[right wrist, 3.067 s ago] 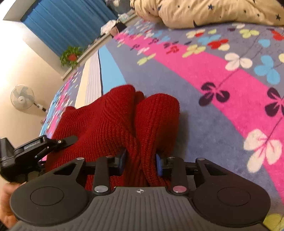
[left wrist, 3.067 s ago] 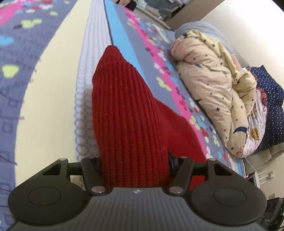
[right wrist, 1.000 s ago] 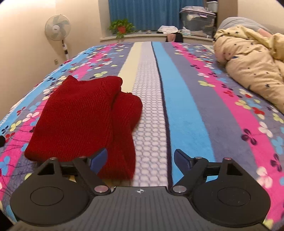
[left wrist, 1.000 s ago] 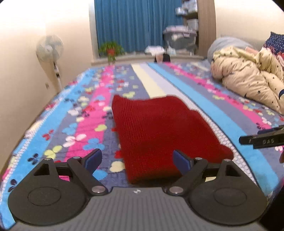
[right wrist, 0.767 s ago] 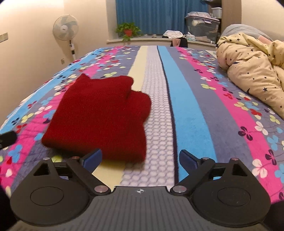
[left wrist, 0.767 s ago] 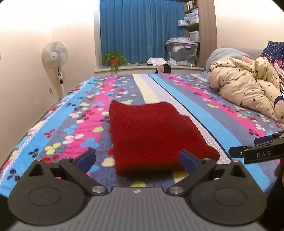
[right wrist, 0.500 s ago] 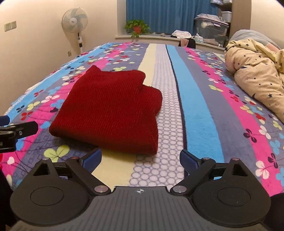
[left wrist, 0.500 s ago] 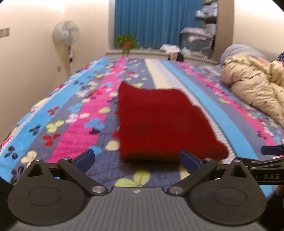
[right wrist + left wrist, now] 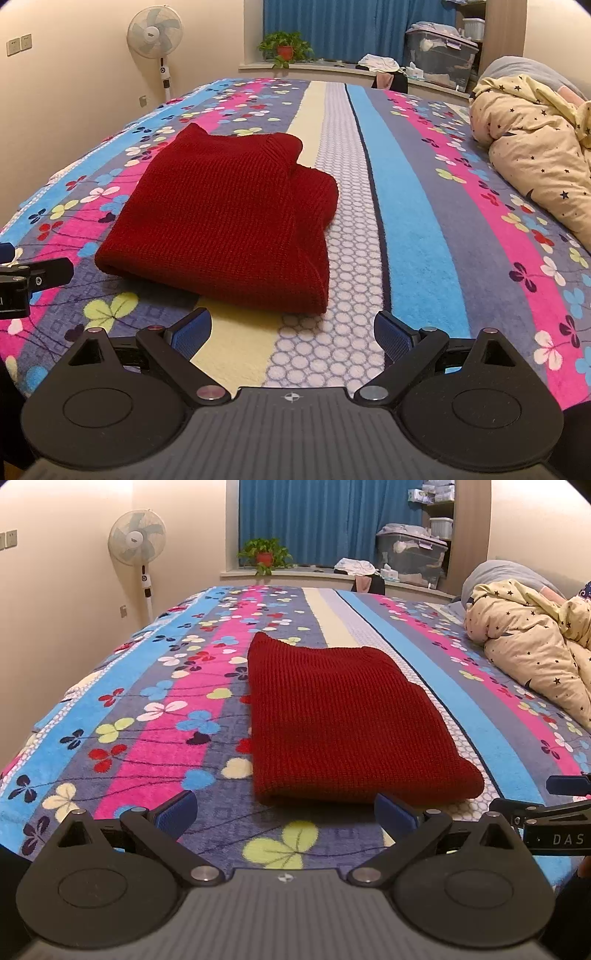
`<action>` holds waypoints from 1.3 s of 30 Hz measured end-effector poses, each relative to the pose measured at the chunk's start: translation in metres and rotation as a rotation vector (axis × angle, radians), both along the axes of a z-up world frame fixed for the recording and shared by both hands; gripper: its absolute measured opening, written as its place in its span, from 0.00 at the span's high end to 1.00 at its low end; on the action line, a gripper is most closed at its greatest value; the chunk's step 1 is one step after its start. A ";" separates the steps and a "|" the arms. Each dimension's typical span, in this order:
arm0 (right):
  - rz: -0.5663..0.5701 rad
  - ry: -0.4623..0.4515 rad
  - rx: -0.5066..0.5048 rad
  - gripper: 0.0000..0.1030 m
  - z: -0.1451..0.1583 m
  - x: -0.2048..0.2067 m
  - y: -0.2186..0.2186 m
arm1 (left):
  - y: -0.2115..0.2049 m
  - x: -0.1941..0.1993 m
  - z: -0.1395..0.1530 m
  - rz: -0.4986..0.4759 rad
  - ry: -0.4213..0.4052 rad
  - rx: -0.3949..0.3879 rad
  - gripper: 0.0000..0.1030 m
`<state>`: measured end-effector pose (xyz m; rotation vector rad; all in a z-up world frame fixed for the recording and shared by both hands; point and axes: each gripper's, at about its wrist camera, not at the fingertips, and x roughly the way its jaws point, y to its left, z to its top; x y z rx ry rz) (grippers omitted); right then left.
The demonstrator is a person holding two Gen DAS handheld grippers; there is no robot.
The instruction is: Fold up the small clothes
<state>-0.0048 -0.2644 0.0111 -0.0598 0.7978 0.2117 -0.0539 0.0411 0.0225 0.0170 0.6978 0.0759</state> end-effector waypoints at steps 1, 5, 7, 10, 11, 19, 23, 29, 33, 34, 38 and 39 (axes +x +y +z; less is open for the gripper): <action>-0.001 0.000 0.001 0.08 0.000 0.000 0.000 | -0.001 0.000 0.000 -0.002 0.001 0.001 0.01; 0.002 0.002 -0.001 0.08 -0.001 0.000 0.000 | -0.002 0.001 -0.002 -0.011 0.004 0.005 0.01; 0.003 0.003 -0.001 0.08 -0.001 0.001 0.000 | -0.003 0.000 -0.003 -0.012 0.001 0.009 0.01; 0.003 0.006 -0.002 0.08 -0.002 0.001 0.000 | -0.004 0.000 -0.003 -0.013 -0.001 0.010 0.01; 0.003 0.006 -0.003 0.08 -0.002 0.001 0.000 | -0.004 0.000 -0.003 -0.012 -0.001 0.011 0.01; 0.003 0.014 -0.008 0.08 -0.005 0.002 0.001 | -0.004 0.000 -0.002 -0.017 -0.006 0.016 0.01; 0.005 0.018 -0.011 0.08 -0.006 0.003 0.001 | -0.004 0.000 -0.003 -0.023 -0.008 0.019 0.01; 0.006 0.017 -0.012 0.08 -0.007 0.003 0.002 | -0.005 0.000 -0.003 -0.027 -0.009 0.018 0.01; 0.007 0.018 -0.013 0.08 -0.007 0.003 0.002 | -0.005 0.000 -0.003 -0.026 -0.010 0.018 0.01; 0.007 0.018 -0.013 0.08 -0.007 0.003 0.002 | -0.005 0.000 -0.003 -0.027 -0.010 0.018 0.01; 0.009 0.017 -0.013 0.08 -0.006 0.002 0.002 | -0.006 -0.001 -0.003 -0.032 -0.011 0.020 0.01; 0.009 0.017 -0.013 0.08 -0.006 0.002 0.002 | -0.006 -0.001 -0.003 -0.032 -0.011 0.020 0.01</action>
